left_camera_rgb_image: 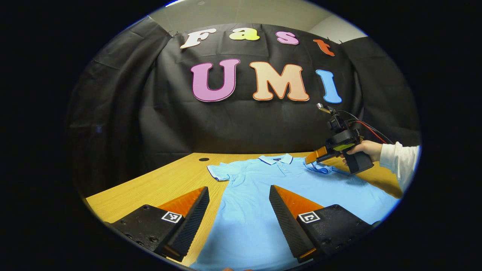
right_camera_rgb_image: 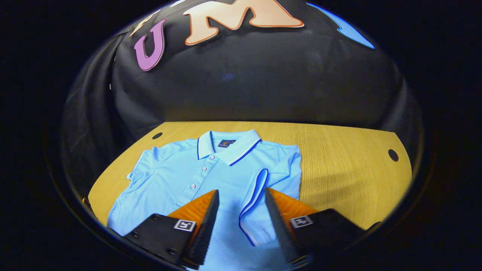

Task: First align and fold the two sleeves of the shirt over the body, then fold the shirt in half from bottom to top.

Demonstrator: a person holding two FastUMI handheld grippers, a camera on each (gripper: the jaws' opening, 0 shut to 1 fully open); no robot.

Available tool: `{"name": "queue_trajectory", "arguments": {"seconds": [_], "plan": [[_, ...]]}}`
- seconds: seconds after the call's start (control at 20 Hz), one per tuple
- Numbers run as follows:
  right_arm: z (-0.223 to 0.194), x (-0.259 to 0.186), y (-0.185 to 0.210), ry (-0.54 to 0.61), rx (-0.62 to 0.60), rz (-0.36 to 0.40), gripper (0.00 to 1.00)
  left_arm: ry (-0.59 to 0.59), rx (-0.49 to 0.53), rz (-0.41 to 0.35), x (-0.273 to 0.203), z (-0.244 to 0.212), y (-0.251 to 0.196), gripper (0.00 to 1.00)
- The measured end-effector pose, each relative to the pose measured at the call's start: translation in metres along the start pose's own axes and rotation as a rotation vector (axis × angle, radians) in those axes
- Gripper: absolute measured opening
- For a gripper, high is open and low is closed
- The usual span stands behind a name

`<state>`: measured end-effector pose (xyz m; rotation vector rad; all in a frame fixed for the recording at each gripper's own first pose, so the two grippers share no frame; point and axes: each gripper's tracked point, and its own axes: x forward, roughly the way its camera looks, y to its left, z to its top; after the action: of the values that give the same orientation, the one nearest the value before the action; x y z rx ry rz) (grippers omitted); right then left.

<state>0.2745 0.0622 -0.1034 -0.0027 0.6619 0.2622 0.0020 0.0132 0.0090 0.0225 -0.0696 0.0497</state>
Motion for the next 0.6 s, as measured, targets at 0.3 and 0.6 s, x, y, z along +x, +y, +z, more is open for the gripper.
{"name": "queue_trajectory", "arguments": {"seconds": [0.3,0.6], "plan": [[0.018,-0.055,0.001,-0.134,0.018,0.011,0.99,0.0,0.002,-0.001,0.001,0.0,0.0,0.96],[0.014,-0.159,0.011,-0.319,-0.031,0.01,0.98,0.036,-0.018,-0.019,0.005,-0.005,-0.001,0.96]]}}
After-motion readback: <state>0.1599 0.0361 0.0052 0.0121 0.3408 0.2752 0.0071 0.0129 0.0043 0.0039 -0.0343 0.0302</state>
